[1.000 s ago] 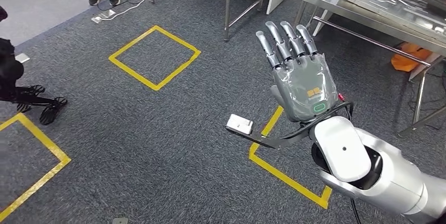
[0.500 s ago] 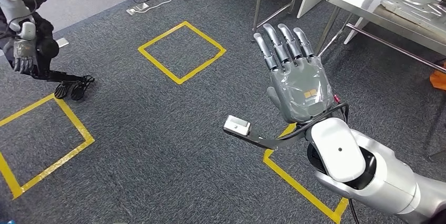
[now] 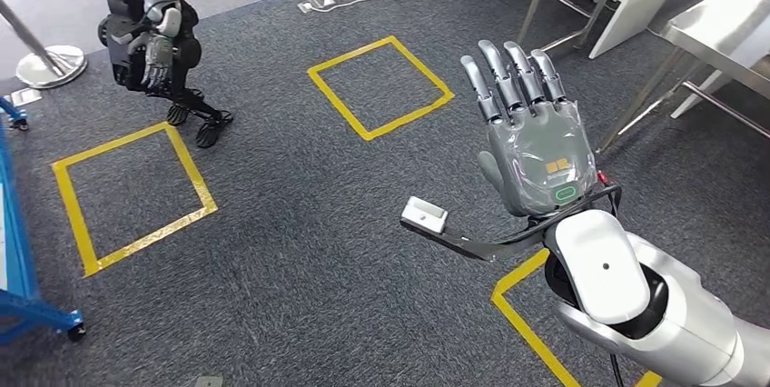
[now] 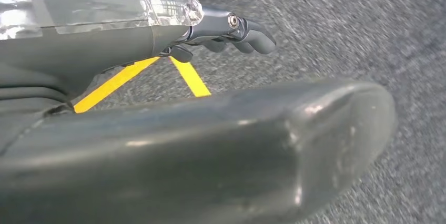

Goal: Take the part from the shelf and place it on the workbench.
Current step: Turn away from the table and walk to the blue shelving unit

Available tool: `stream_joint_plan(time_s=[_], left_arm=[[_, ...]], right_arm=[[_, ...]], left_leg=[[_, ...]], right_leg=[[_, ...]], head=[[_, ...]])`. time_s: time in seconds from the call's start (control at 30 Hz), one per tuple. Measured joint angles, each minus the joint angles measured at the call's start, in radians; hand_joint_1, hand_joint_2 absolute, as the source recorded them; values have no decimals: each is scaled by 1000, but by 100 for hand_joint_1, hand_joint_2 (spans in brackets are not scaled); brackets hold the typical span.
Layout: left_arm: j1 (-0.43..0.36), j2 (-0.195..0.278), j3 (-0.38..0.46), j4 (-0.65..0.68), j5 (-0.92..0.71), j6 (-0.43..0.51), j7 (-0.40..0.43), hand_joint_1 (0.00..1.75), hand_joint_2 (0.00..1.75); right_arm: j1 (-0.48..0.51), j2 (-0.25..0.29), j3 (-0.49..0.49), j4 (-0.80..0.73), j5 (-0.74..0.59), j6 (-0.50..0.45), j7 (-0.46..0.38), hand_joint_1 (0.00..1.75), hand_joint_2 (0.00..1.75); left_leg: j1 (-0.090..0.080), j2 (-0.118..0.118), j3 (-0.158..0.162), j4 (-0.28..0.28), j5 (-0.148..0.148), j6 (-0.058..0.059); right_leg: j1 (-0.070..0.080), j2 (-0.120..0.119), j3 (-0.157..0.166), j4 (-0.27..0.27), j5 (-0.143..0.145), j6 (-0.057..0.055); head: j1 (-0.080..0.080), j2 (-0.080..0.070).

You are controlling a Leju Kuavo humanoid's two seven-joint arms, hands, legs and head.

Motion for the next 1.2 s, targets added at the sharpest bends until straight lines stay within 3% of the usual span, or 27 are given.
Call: stream_joint_plan(time_s=[0.07, 0.13, 0.2, 0.27, 0.33, 0.37, 0.4, 0.43, 0.5, 0.57, 0.6, 0.67, 0.73, 0.8, 0.83, 0.87, 0.9, 0.93, 0.97, 1.03, 1.1, 1.17, 1.2], left_arm=[[2, -1, 0, 0, 0, 2, 3, 0, 0], [5, 1, 0, 0, 2, 4, 4, 0, 0], [7, 5, 0, 0, 7, 6, 0, 0, 0], [3, 9, 0, 0, 14, 7, -4, 0, 0], [-2, 9, 0, 0, 18, 8, -5, 0, 0], [-3, 9, 0, 0, 19, 9, -4, 0, 0], [-3, 10, 0, 0, 21, 10, -4, 0, 0], [-3, 11, 0, 0, 21, 10, -4, 0, 0], [-4, 15, 0, 0, 22, 10, -4, 0, 0], [-7, 16, 0, -1, 22, 11, -4, 0, 0], [-7, 16, 0, -1, 23, 12, -4, 0, 0], [-7, 17, 0, -1, 25, 15, -6, 0, 0], [-8, 18, 0, -1, 28, 17, -8, 0, 0], [-9, 18, 0, -2, 29, 18, -11, 0, 0], [-9, 17, 0, -3, 30, 18, -13, 0, 0], [-8, 17, 0, -3, 31, 19, -13, 0, 0], [-7, 17, 0, -3, 32, 19, -13, 0, 0], [-6, 17, 0, -3, 33, 20, -13, 0, 0], [-6, 17, 0, -4, 33, 20, -13, 0, 0], [-6, 15, 1, -6, 33, 21, -13, 0, 0], [-6, 13, 1, -7, 33, 22, -13, 0, 0], [-3, 12, 1, -7, 34, 22, -13, 0, 0], [-2, 13, 1, -7, 34, 22, -13, 0, 0]], right_arm=[[1, 0, -2, -6, -3, 2, 0, 0, 175], [1, 0, -2, -7, -6, 5, 0, 0, 175], [0, 2, -2, -8, -8, 8, -2, 0, 175], [-3, 3, -2, -7, -13, 12, -5, 0, 175], [-6, 5, 0, -5, -19, 16, -9, 0, 175], [-8, 6, 1, -3, -22, 19, -11, 0, 175], [-11, 8, 2, -2, -25, 21, -12, 0, 175], [-15, 9, 2, 0, -27, 23, -12, 0, 175], [-25, 11, 2, 2, -28, 25, -12, 0, 175], [-35, 13, 3, 4, -29, 26, -13, 0, 175], [-39, 14, 3, 4, -29, 27, -14, 0, 175], [-47, 17, 3, 6, -30, 28, -14, 0, 175], [-54, 18, 2, 7, -32, 30, -14, 0, 175], [-58, 17, 2, 8, -37, 34, -14, 0, 175], [-59, 17, 3, 8, -39, 37, -14, 0, 175], [-59, 17, 4, 10, -42, 40, -14, 0, 175], [-62, 18, 6, 11, -44, 42, -14, 0, 175], [-66, 18, 7, 12, -47, 44, -14, 0, 175], [-72, 19, 8, 13, -49, 45, -14, 0, 175], [-85, 20, 8, 13, -51, 45, -14, 0, 175], [-92, 19, 8, 13, -52, 45, -14, 0, 175], [-96, 20, 8, 14, -52, 46, -14, 0, 175], [-97, 21, 8, 15, -52, 46, -15, 0, 175]], left_leg=[[2, -21, -8, 1, 5, -8], [4, -41, -17, 1, 11, -20], [1, 5, -32, 25, -10, -29], [2, 72, -78, 122, -73, -38], [12, 82, -136, 248, -128, -48], [16, 81, -149, 279, -133, -52], [19, 82, -144, 275, -121, -56], [20, 88, -118, 231, -93, -59], [17, 131, -41, 96, -40, -63], [11, 165, 0, 18, -25, -50], [7, 165, 0, 13, -28, -42], [8, 141, -3, 11, -23, -26], [10, 119, -3, 9, -18, -15], [10, 97, -3, 9, -15, -7], [8, 85, -4, 9, -13, -5], [6, 73, -4, 9, -12, -3], [5, 61, -4, 9, -12, -2], [3, 48, -3, 9, -11, -1], [1, 35, -2, 9, -10, -1], [-1, 13, -4, 10, -8, -2], [1, -5, -12, 10, -3, -9], [3, -23, -21, 8, 4, -21], [2, -14, -24, 10, 2, -26]], right_leg=[[1, 26, 28, -67, 15, -7], [2, 8, 32, -81, 14, -8], [0, -16, 37, -94, 21, -12], [0, -43, 40, -103, 27, -16], [0, -71, 40, -103, 27, -17], [0, -84, 40, -102, 26, -16], [-1, -96, 40, -101, 25, -15], [-2, -107, 40, -99, 23, -12], [-2, -126, 40, -90, 17, -1], [2, -143, 39, -81, 10, 10], [4, -151, 40, -79, 9, 13], [0, -156, 42, -76, 2, 21], [-5, -112, 24, -27, -37, 30], [-7, -65, -31, 101, -107, 34], [-6, -57, -64, 173, -137, 33], [-5, -55, -88, 223, -151, 31], [-4, -54, -99, 241, -146, 27], [-2, -51, -90, 216, -120, 21], [0, -43, -64, 156, -79, 12], [2, -3, -3, 14, -10, -7], [5, 21, 27, -57, 6, -17], [6, 4, 32, -73, 6, -17], [5, -6, 34, -80, 10, -17]], head=[[0, 0], [0, 0], [-6, 0], [-16, 0], [-23, 0], [-26, 0], [-27, 0], [-28, 0], [-30, 0], [-31, 0], [-30, 0], [-26, 0], [-23, 0], [-18, 0], [-15, 0], [-12, 0], [-9, 0], [-5, 0], [-2, 0], [0, 0], [-1, 0], [0, 0], [1, 0]])
